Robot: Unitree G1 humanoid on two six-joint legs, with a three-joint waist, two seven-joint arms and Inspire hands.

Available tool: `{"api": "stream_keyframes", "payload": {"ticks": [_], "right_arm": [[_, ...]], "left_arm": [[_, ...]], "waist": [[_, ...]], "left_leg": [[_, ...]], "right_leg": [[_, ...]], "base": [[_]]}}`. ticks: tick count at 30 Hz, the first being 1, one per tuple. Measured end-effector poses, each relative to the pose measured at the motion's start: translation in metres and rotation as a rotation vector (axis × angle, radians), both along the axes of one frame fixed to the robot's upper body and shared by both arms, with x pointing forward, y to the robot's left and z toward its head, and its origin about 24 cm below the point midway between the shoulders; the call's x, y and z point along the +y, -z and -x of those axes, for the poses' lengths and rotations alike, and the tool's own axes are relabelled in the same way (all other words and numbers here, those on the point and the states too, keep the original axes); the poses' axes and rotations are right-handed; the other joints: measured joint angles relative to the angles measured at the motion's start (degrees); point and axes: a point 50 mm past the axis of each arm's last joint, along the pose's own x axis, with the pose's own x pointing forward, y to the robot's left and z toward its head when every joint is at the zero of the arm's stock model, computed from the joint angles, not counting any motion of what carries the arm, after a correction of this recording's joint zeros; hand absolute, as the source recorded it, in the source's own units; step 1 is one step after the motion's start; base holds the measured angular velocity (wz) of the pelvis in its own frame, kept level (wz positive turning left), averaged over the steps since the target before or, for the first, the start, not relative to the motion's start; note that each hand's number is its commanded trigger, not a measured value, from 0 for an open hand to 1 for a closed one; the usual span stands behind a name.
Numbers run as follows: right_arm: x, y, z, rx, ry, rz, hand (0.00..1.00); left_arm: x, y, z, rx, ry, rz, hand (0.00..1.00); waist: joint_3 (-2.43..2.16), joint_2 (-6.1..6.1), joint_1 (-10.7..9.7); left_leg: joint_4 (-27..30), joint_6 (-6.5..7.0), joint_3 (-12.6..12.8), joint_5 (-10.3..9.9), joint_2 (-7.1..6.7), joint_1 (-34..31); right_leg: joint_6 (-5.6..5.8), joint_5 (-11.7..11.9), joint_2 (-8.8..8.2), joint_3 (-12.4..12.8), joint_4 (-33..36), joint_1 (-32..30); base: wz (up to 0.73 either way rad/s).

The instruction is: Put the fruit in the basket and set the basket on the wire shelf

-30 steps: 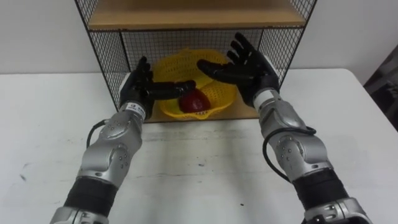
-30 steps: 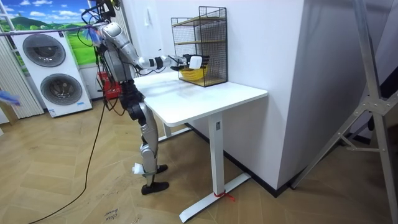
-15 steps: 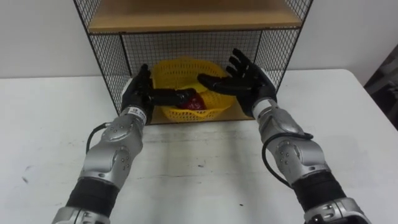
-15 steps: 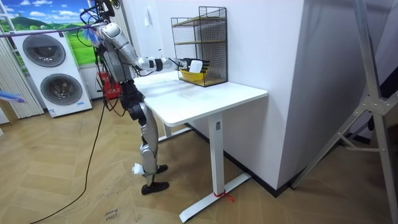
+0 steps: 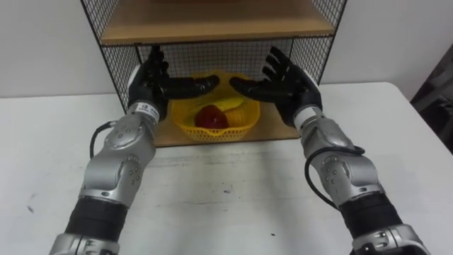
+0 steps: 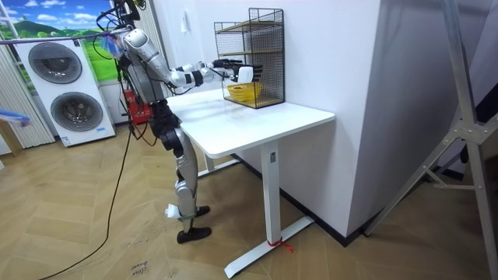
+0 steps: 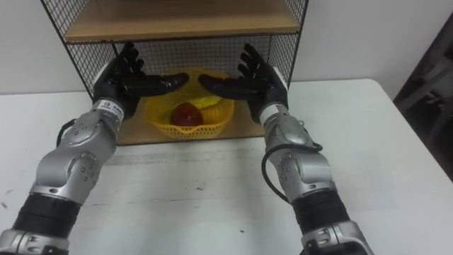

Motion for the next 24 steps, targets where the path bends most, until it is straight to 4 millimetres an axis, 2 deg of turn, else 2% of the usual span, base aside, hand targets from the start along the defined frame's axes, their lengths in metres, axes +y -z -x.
{"api": "stream_keyframes", "payload": {"ticks": [10, 24], "right_arm": [[-0.009, -0.001, -0.001, -0.015, 0.019, 0.029, 0.00], [-0.012, -0.005, 0.001, -0.053, -0.006, 0.117, 0.00]], "left_arm": [[0.008, -0.004, -0.001, -0.024, -0.001, -0.011, 0.00], [0.012, -0.004, -0.001, -0.030, -0.004, -0.036, 0.00]], "waist": [[-0.05, 0.05, -0.20], [-0.05, 0.05, -0.14]], "left_leg": [[-0.57, -0.29, -0.03, 0.26, 0.08, 0.28], [-0.62, -0.32, -0.13, 0.28, 0.08, 0.57]], "right_leg": [[-0.21, -0.13, 0.09, -0.02, 0.11, -0.07], [-0.23, -0.15, 0.10, -0.06, 0.01, -0.05]], "base": [[0.00], [0.00]]}}
